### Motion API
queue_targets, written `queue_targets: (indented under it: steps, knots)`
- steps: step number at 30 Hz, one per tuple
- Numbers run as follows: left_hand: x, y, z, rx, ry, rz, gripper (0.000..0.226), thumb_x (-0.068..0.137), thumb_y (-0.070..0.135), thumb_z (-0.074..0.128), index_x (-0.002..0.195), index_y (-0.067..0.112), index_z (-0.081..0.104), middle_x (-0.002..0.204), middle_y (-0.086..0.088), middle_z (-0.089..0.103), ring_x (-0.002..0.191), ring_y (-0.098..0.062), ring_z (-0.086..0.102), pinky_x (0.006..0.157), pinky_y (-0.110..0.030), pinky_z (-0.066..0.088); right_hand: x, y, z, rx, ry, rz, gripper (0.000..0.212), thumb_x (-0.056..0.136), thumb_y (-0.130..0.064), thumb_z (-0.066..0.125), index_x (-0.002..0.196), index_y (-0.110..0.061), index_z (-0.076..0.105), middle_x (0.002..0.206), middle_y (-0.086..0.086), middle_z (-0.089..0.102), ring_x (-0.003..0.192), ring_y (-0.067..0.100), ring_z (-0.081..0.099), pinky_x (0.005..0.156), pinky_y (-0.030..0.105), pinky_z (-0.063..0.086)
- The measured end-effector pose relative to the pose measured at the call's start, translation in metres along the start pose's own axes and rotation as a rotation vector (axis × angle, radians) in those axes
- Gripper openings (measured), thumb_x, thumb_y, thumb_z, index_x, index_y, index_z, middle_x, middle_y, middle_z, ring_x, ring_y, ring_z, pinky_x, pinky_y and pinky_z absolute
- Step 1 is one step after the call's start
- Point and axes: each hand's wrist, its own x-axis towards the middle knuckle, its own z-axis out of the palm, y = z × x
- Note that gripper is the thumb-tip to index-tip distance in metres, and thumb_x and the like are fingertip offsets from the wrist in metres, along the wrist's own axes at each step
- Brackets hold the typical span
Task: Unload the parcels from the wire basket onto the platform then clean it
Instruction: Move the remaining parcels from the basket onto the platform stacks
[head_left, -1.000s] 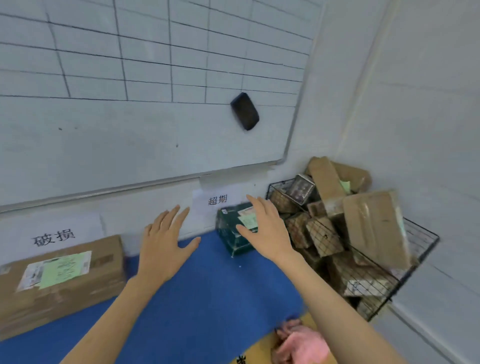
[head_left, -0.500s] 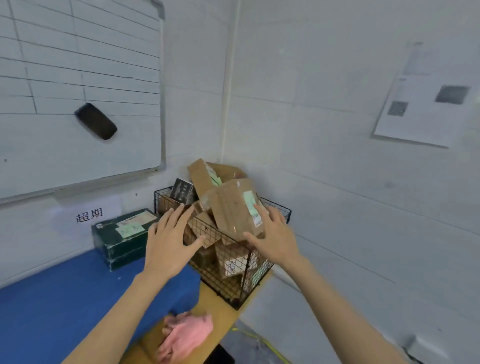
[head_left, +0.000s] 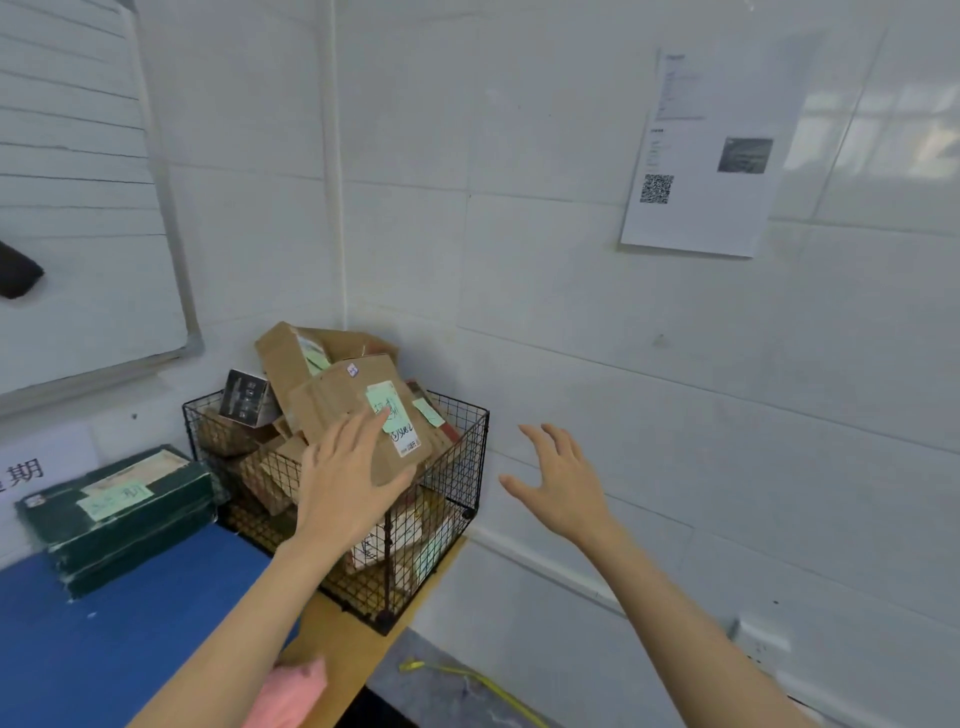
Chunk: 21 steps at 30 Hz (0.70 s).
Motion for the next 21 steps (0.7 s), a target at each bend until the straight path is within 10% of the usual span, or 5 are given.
queue_targets:
  steps: [21]
  knots:
    - [0.106, -0.060, 0.080, 0.098, 0.147, -0.245, 0.088, 0.077, 0.076, 0.038, 0.152, 0.031, 0.029, 0.159, 0.003, 0.030, 0.143, -0.021, 0.028, 0.109, -0.047, 0.029, 0.231, -0.010, 0.089, 0.089, -0.213, -0.354, 0.071, 0.094, -0.054, 0.056, 0.154, -0.033, 0.025, 0.161, 0.003, 0.022, 0.149, 0.021, 0.017, 0.117, 0.044, 0.025]
